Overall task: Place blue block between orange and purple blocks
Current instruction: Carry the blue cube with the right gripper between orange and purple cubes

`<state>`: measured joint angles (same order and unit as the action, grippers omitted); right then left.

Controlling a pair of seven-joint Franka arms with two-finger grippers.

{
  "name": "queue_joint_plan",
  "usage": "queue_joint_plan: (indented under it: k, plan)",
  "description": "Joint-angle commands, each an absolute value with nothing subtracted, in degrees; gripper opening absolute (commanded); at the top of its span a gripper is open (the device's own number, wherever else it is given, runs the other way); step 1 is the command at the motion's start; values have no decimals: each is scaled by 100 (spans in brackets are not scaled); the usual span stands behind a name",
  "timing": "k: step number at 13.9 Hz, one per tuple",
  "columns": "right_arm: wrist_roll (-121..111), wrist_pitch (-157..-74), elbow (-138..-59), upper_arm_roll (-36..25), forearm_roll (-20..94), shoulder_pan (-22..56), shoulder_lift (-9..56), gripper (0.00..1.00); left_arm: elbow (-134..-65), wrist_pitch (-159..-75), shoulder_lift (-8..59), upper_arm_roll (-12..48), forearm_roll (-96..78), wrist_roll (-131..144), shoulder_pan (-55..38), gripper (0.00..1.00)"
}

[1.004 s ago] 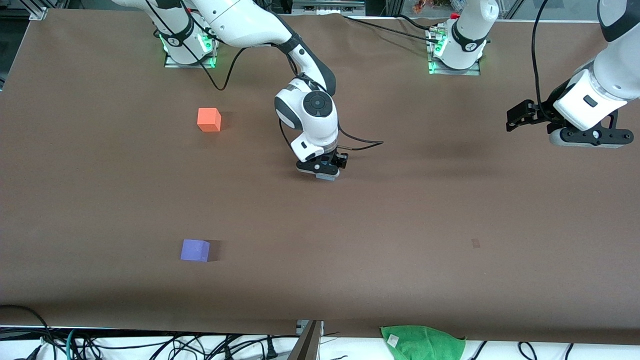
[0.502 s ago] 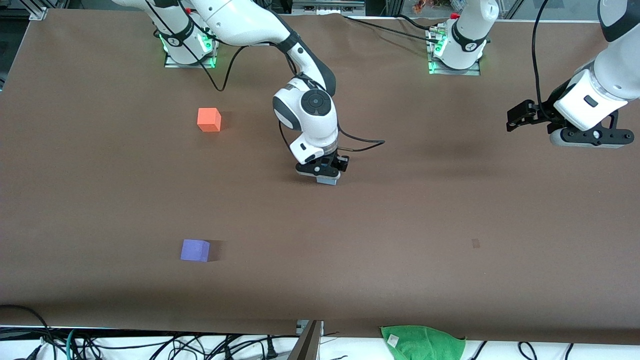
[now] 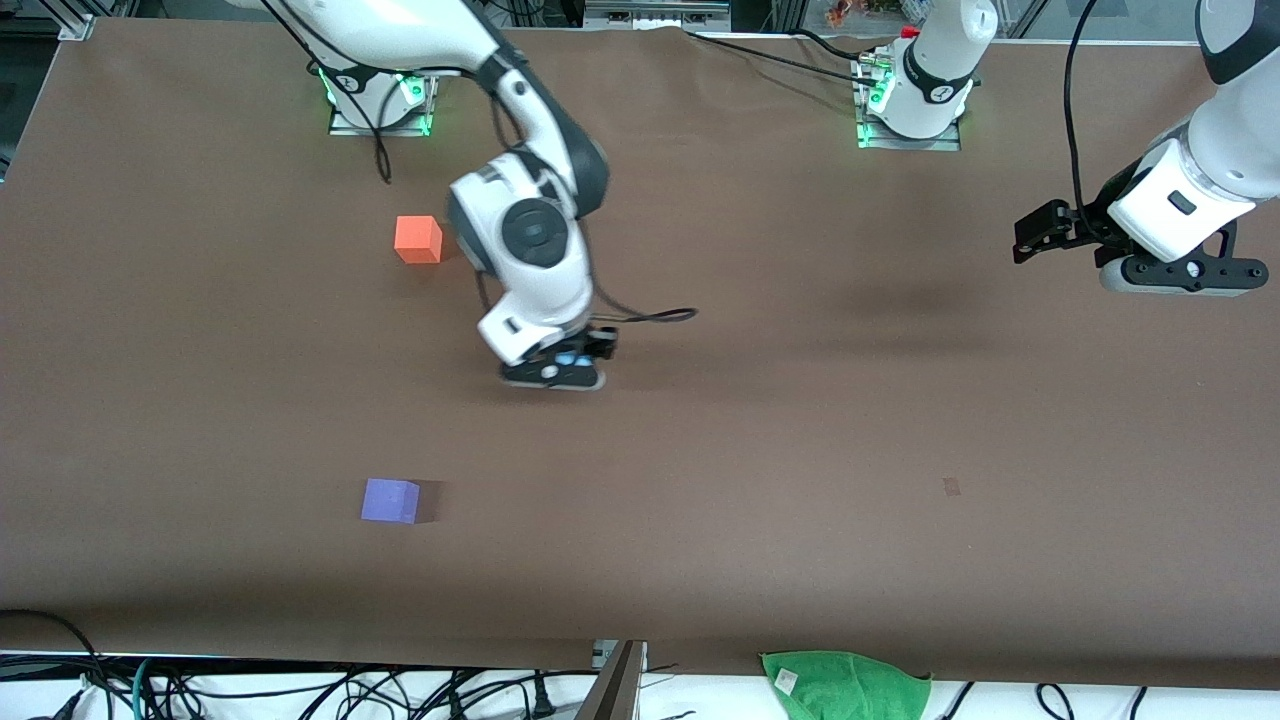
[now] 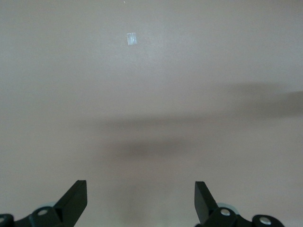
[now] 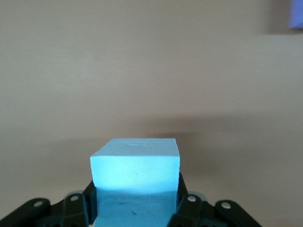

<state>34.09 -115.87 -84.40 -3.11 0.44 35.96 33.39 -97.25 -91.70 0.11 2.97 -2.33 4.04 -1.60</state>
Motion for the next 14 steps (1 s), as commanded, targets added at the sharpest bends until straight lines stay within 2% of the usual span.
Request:
queue_joint_plan:
  k: [1, 7, 11, 14]
  plan:
    - [2481, -11207, -8928, -229, 229, 3078, 2849, 42, -9756, -9132, -26, 299, -378, 281, -132, 100]
    - [1240, -11740, -10614, -308, 237, 2110, 1944, 42, -9765, -9114, -35, 316, -378, 281, -132, 100]
    - [1117, -12943, -11976, -544, 237, 2039, 1591, 42, -9765, -9105, -35, 316, -378, 281, -123, 100]
    - [932, -13814, -12646, -703, 246, 2030, 1573, 42, -9765, -9088, -35, 316, -360, 281, -123, 100]
